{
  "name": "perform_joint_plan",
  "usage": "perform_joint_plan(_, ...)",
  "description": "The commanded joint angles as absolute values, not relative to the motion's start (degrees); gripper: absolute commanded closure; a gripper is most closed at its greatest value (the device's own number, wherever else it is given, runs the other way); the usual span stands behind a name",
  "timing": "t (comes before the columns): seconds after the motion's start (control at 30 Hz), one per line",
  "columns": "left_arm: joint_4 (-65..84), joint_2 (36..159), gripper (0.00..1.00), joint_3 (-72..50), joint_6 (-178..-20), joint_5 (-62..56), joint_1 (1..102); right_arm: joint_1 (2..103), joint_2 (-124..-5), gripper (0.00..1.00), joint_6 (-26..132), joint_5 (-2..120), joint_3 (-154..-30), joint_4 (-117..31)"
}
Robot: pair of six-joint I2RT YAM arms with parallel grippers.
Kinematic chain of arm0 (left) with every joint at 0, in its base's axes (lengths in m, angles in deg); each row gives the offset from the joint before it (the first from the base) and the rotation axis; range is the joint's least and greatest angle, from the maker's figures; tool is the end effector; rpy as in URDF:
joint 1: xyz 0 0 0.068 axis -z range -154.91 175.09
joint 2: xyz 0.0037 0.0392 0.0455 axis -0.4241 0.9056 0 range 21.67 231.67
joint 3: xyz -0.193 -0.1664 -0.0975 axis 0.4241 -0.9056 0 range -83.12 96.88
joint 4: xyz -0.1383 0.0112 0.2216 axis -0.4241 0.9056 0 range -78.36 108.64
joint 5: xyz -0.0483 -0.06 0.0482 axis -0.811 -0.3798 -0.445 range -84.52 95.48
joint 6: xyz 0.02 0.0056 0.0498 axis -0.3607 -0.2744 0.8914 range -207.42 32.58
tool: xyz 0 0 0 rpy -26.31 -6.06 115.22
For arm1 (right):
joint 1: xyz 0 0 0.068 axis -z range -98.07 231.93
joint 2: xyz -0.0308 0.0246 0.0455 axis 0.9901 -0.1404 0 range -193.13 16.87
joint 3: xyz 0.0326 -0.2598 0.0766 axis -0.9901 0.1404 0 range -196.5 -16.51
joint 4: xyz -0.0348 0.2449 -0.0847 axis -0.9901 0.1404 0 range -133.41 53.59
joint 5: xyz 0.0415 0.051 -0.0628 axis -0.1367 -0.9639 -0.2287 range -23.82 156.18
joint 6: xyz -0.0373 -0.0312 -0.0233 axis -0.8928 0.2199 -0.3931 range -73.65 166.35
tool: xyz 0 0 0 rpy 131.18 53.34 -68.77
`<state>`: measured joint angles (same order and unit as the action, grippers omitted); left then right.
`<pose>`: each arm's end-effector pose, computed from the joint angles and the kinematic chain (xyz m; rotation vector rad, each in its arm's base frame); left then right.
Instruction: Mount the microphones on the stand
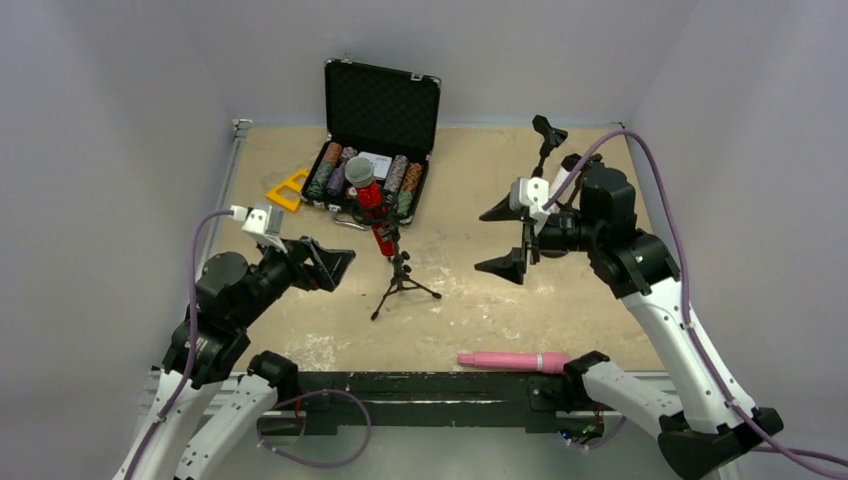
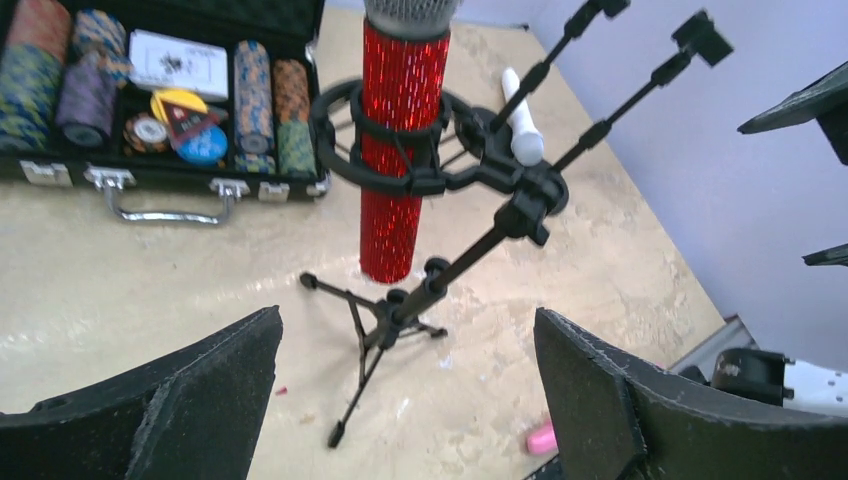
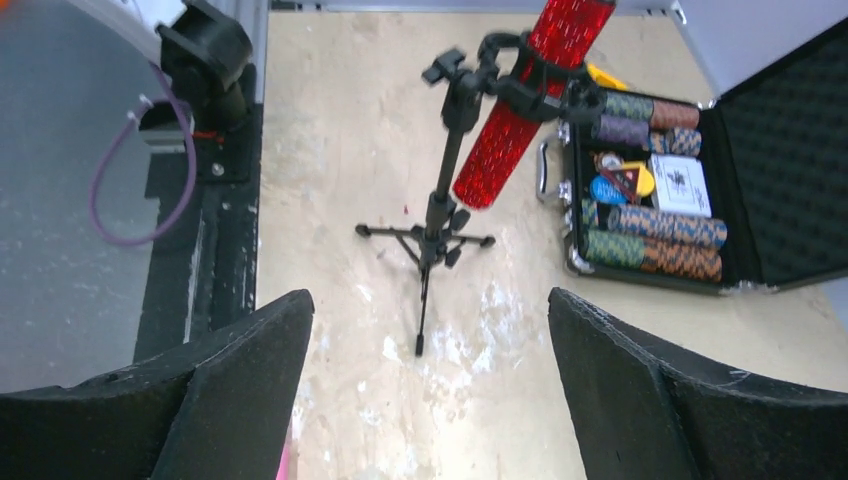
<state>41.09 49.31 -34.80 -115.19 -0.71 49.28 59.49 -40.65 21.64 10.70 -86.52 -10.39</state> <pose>0.0917 -0.0454 0.3619 0.0268 1.7835 -0.7560 0.1669 0.1007 0.4147 -1.2848 1.3487 0.8962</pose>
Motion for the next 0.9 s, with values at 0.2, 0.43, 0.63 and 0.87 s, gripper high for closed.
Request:
perform_joint_plan(0.2,33.77,45.17,0.04,-47.02,-117.99,-12.02,52.0,66.23,-29.62,0.02,13.94,7.39,-73.47,-3.76)
perform_joint_plan(0.43,29.17,45.98,0.05,-52.66,-117.51,-2.81,62.97,68.82,-27.91,0.01,12.76,2.74,-66.93,-7.41)
perform_joint_plan(0.63,27.76,47.42,0.05,-54.33,-113.83,1.9,68.73,71.48,-27.49,0.01,12.86,-1.14,-61.92,-10.38)
perform_joint_plan(0.87,16.34,48.43,0.05,-61.01,-109.89,5.04,71.22,73.04,-26.55,0.02,12.17,-3.59,-60.1,-11.19)
